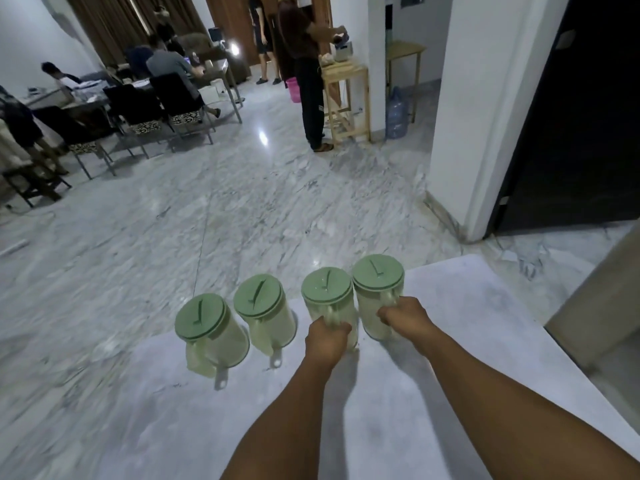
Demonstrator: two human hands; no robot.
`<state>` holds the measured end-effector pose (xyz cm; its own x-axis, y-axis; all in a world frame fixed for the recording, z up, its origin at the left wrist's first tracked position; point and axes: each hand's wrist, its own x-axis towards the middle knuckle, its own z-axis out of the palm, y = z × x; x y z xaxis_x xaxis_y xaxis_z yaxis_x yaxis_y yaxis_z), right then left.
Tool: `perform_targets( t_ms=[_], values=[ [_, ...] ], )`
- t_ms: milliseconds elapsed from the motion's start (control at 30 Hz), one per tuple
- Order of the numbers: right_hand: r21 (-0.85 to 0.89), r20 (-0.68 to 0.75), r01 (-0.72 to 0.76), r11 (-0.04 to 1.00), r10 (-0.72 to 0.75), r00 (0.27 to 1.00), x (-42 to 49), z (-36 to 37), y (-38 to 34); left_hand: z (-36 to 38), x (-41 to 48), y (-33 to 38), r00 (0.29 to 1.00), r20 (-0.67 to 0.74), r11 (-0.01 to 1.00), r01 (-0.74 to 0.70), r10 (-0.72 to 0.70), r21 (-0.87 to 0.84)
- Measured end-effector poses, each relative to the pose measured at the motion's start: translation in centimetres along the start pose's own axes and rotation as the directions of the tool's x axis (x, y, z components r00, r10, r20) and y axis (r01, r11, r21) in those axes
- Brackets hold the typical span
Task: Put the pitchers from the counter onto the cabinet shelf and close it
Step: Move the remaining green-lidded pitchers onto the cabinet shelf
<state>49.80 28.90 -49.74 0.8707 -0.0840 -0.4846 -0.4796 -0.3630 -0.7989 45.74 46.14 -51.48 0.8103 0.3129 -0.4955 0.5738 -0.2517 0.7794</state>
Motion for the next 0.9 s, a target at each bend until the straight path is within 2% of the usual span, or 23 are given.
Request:
perform_targets(
  t_ms=[100,233,500,633,767,900],
  values=[
    [0.067,-0.026,0.002,0.998,0.000,1.000,-2.8,-2.2,-0.4,-1.0,-3.4,2.5,0.998,0.061,0.999,-0.014,0.016,-0.032],
    [0.101,-0.101,0.053,0.993,-0.043,0.994,-9.5,-6.1,-1.0,-2.4,-9.8,5.3,0.968,0.249,1.000,-0.026,0.027,-0.004],
    [0.144,-0.385,0.162,0.976,-0.095,0.918,-29.8,-14.4,3.4,-1.1,-27.4,6.3,0.835,0.471,0.951,-0.307,0.284,-0.028],
    [0.132,-0.493,0.144,0.981,-0.061,0.868,-41.6,-19.8,7.2,1.2,-36.2,7.2,0.674,0.694,0.934,-0.358,0.253,0.008],
    [0.198,-0.612,0.103,0.975,0.041,0.790,-56.9,-28.0,13.5,7.8,-48.1,8.6,0.406,0.905,0.851,-0.513,0.125,0.113],
    [0.248,-0.685,-0.041,0.968,0.205,0.699,-72.7,-34.6,18.6,14.8,-61.6,7.9,0.129,0.991,0.787,-0.613,0.018,0.065]
  ],
)
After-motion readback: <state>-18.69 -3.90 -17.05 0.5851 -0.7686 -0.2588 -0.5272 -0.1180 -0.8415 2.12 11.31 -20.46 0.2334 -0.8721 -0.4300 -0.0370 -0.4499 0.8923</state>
